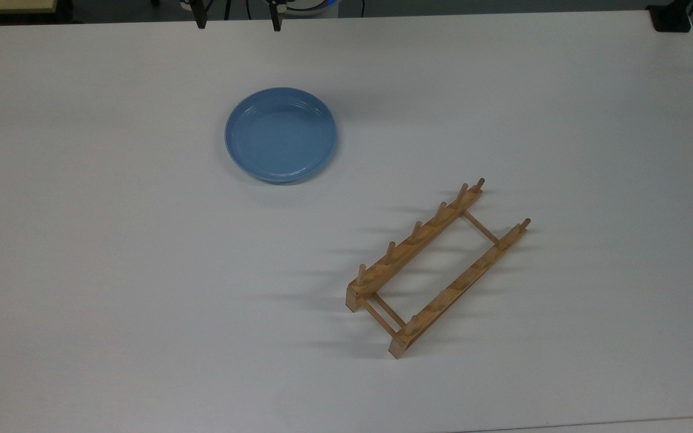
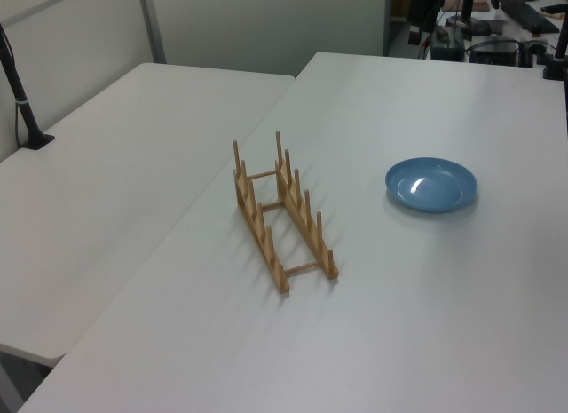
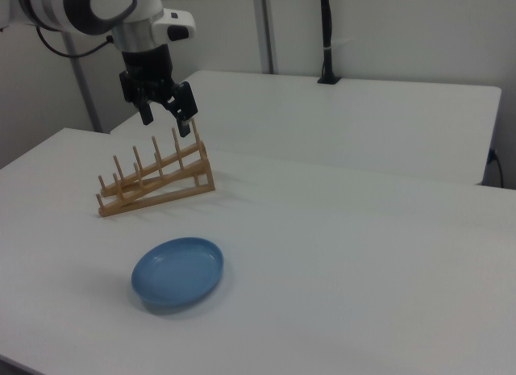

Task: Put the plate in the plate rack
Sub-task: 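Open the gripper and move it toward the light blue plate, then lower the gripper onto the plate rim and pinch the rim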

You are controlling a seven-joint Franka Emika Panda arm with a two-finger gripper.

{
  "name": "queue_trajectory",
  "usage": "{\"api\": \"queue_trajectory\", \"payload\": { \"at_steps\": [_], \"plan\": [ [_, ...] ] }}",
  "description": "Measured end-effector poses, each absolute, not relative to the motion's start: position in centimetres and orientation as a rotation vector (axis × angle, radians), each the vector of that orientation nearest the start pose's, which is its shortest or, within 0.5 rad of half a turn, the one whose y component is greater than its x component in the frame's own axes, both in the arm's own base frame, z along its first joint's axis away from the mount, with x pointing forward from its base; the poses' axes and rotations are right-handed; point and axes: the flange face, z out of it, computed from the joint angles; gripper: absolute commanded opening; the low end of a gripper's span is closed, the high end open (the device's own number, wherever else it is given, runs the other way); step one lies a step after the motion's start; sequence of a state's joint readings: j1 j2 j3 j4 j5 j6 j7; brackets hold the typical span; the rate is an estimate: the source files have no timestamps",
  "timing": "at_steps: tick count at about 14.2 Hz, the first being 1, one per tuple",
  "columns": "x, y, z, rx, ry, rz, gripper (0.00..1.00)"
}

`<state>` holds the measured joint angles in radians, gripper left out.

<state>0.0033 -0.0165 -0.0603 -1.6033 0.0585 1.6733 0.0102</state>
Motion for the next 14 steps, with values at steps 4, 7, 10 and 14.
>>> {"api": "queue_trajectory", "payload": {
  "at_steps": [4, 7, 10, 14],
  "plan": [
    [55.9, -2.6, 62.8, -3.079, 0.108, -0.135, 1.00],
    [55.9, -2.8, 62.8, -3.099, 0.071, -0.133, 1.00],
    [54.9, -4.0, 63.0, -3.130, -0.106, -0.062, 1.00],
    [53.6, -6.5, 62.4, -3.129, -0.349, 0.056, 1.00]
  ]
}}
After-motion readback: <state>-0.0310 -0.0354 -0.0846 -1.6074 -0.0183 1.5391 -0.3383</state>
